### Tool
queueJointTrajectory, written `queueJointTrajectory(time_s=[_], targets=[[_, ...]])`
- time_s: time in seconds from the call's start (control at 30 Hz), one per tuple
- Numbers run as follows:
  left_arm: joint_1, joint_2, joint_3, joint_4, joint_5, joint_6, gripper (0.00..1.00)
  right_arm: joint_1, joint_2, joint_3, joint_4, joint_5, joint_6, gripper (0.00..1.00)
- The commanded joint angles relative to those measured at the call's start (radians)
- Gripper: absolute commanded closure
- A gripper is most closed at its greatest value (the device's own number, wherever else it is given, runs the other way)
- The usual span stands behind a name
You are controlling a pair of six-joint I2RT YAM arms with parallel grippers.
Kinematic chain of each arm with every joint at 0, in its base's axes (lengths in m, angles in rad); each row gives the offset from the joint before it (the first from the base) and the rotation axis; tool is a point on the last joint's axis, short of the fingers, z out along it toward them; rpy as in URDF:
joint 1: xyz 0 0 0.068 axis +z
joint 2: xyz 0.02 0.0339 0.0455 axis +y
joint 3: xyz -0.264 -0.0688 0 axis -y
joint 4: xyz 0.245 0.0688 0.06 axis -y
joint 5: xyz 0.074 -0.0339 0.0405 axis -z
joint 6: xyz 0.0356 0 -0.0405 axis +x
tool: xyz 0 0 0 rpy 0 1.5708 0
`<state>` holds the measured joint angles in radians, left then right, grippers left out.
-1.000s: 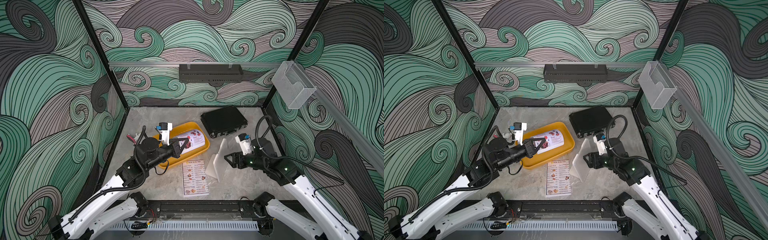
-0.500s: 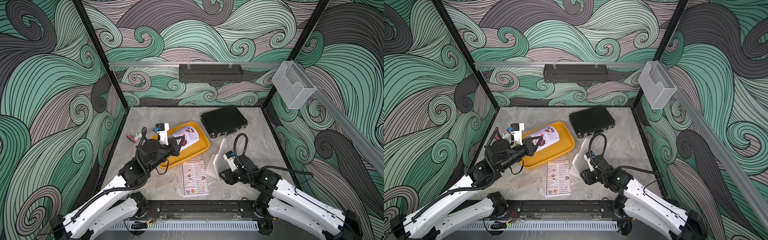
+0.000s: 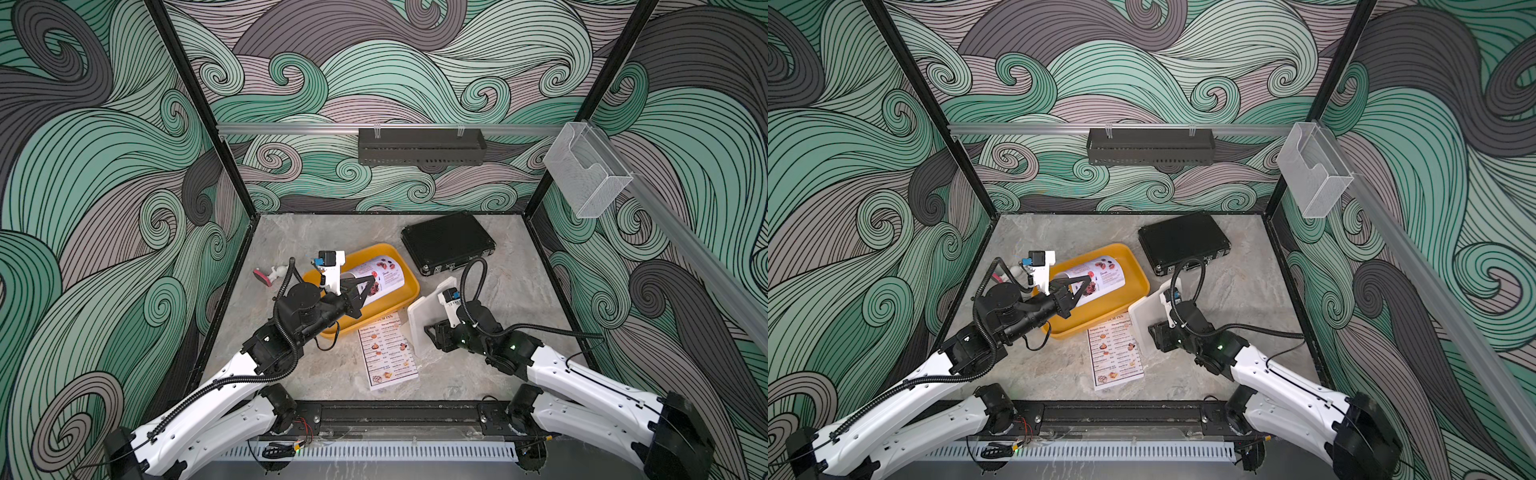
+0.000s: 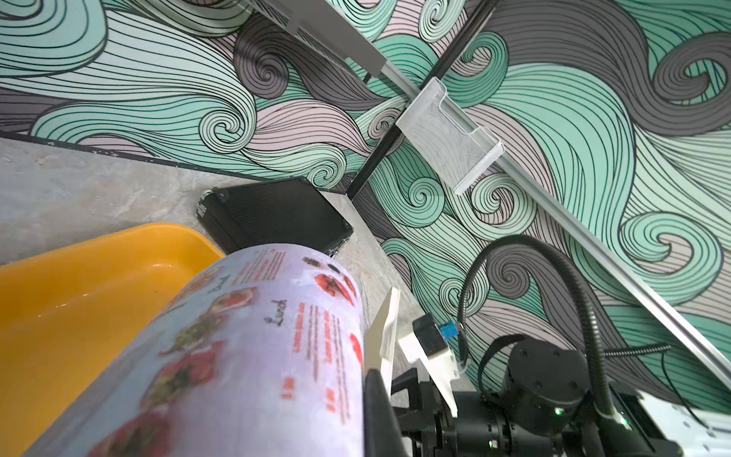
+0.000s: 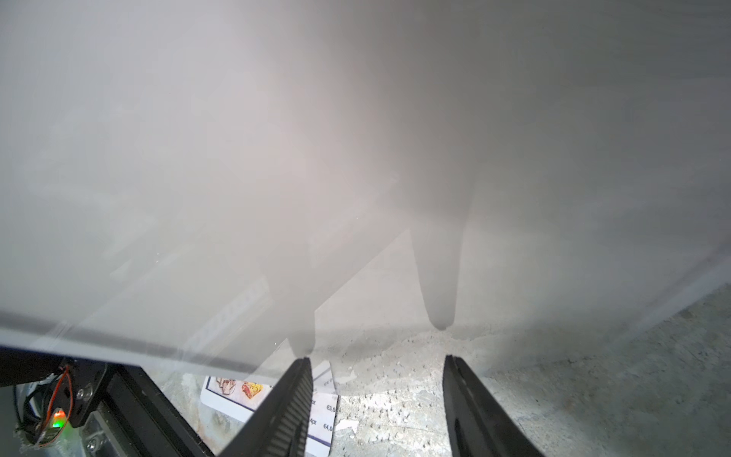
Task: Replace the menus in the menu holders
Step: Adjust the menu holder at the center of the board.
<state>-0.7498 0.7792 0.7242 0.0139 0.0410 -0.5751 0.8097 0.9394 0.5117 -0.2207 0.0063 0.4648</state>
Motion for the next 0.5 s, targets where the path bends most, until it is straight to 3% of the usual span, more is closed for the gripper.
queueJointTrajectory(time_s=[0.0, 0.27, 0.47], targets=[[-0.007, -0.037, -0.011, 0.058, 0.07, 0.133, 1.0, 0.005, -0.063, -0.015, 0.001, 0.039, -0.051, 0.38], [-0.006, -0.011, -0.057, 0.173, 0.252, 0.253, 1.0, 0.003, -0.347, -0.058, -0.132, 0.123, -0.14, 0.34], [-0.006, 0.04, -0.069, 0.266, 0.285, 0.296, 1.0, 0.003, -0.438, -0.05, -0.199, 0.128, -0.147, 0.35]])
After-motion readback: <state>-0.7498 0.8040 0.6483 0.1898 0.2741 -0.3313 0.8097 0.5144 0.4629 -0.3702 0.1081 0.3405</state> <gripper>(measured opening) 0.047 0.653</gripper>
